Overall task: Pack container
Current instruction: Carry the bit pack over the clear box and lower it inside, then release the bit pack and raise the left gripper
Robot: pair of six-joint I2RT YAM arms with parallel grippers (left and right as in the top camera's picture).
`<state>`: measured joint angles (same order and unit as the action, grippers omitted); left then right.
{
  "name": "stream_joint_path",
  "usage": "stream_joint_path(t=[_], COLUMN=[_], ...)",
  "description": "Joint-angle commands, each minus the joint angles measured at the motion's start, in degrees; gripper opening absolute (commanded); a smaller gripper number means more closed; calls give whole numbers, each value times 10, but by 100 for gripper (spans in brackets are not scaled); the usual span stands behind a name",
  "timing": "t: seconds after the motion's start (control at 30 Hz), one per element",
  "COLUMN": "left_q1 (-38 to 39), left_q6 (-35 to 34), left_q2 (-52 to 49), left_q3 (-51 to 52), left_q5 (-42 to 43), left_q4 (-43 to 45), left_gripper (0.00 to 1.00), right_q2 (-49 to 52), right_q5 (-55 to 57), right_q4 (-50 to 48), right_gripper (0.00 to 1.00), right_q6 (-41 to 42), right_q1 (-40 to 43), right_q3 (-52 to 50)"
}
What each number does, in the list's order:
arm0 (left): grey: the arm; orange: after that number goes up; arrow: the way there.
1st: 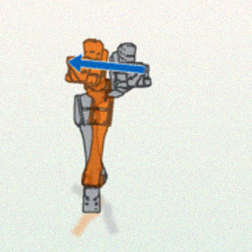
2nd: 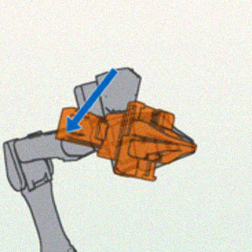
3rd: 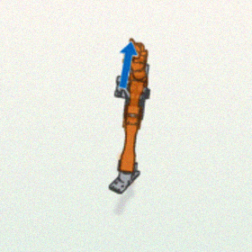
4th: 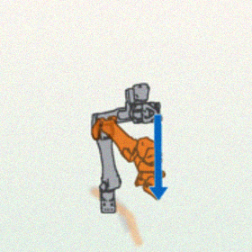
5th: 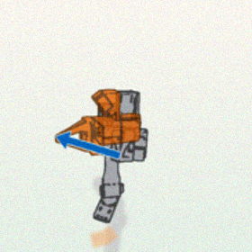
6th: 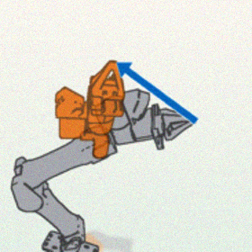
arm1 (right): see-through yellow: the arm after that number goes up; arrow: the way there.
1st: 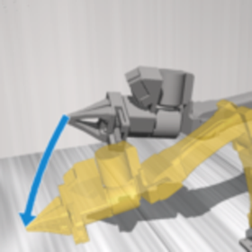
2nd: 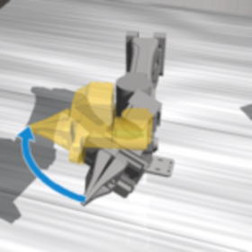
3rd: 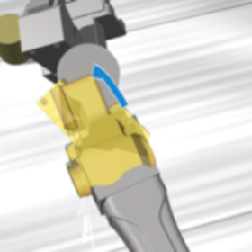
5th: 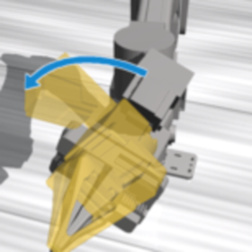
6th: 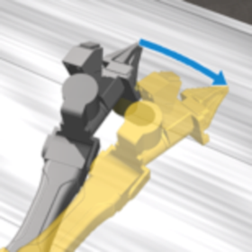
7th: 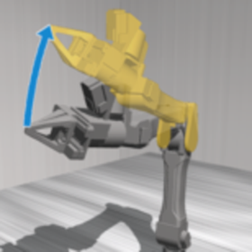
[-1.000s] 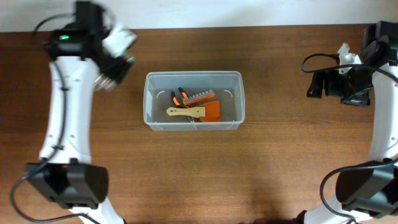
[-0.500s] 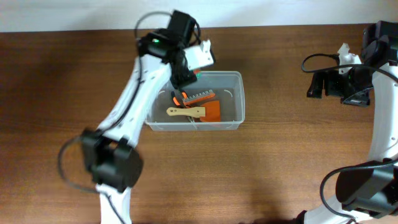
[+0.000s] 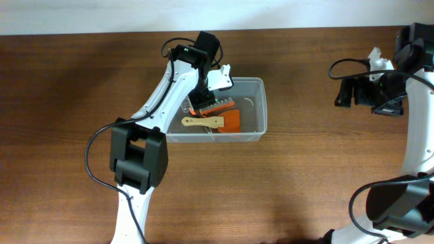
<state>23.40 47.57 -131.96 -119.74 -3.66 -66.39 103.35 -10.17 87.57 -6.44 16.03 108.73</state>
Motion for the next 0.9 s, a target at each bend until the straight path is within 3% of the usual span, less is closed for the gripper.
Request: stream_joint_path(t=[0.0, 0.17, 0.3, 0.67, 0.87], left_q1=[-3, -3, -3, -3, -3], left_q6=[-3, -3, -8, -17, -17], left_q2=[-9, -9, -9, -8, -8], left_q3=[-3, -3, -4, -4, -4], left_q5=[0, 0, 0, -1, -2], left_q4=[0, 0, -1, -5, -7], left_gripper=[23, 36, 53, 81, 87], right_q2=[-3, -3, -3, -3, -3], right_q5=[-1, -1, -1, -1, -1], right_q4=[0, 0, 0, 1, 1], right_gripper=[99, 99, 99, 99, 98], right_q6=[-4, -4, -4, -4, -4], right_q1=[-4, -4, -4, -4, -4], right_q3=[-1, -1, -1, -1, -1])
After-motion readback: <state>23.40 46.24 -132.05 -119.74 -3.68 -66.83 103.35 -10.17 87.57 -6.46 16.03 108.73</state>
